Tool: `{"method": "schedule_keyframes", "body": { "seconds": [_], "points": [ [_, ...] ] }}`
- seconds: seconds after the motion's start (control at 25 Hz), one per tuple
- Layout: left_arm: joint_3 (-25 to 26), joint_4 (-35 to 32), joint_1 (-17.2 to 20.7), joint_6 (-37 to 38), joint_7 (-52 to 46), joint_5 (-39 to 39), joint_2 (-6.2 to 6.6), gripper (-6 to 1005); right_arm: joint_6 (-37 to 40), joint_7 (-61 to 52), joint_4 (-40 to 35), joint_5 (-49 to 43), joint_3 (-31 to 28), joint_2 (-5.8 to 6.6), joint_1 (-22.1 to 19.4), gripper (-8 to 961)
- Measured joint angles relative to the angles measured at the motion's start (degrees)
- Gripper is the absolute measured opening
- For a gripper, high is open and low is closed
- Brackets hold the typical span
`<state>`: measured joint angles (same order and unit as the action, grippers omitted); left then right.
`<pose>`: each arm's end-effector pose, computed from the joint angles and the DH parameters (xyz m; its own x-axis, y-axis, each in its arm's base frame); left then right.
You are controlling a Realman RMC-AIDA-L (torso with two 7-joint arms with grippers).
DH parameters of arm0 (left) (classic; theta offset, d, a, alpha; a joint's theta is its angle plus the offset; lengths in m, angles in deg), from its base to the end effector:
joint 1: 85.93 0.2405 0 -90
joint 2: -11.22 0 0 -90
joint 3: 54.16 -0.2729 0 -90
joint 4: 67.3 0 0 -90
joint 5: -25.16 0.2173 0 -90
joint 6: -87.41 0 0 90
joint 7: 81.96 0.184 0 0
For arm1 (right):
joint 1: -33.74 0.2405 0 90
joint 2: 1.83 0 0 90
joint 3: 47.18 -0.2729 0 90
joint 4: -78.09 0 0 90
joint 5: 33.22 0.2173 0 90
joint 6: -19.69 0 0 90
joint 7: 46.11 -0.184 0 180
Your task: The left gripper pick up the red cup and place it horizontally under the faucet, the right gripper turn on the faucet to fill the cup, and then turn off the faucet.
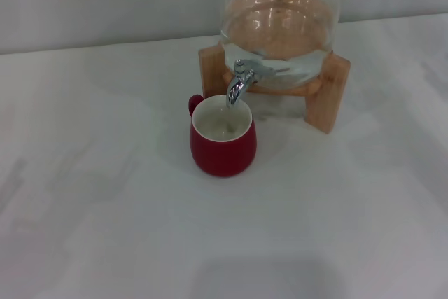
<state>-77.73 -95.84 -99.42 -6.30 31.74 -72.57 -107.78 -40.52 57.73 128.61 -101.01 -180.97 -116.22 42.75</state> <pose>-0.3429 0.3030 0.0589 0.4029 0.0107 0.9152 0.7846 -0.5189 -0.3394 0.3674 0.3640 0.1432 0.5961 -0.0469 -0.8015 -0.7853 -0.2418 -0.5699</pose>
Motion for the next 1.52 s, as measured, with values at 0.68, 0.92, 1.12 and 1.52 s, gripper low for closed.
{"method": "schedule_keyframes", "body": {
  "seconds": [0.68,0.92,1.12,1.52],
  "points": [
    [0.05,-1.58,1.88,-0.07,-1.89,0.64,-0.03,729,-0.11,0.89,0.01,-0.15,0.03,-0.31,-0.05,632],
    [0.12,-1.47,2.41,-0.59,-2.56,0.61,-0.13,729,-0.19,0.86,0.01,-0.15,0.03,-0.31,-0.34,632],
    [0.32,-1.49,2.59,-0.79,-2.49,0.27,-0.12,729,-4.11,-0.50,0.06,-1.81,0.45,-0.14,-1.01,632],
    [0.55,-1.59,1.47,1.28,-2.30,-0.09,-0.01,728,-28.46,-8.13,5.08,-7.12,4.98,-0.39,-2.47,632]
  ]
}}
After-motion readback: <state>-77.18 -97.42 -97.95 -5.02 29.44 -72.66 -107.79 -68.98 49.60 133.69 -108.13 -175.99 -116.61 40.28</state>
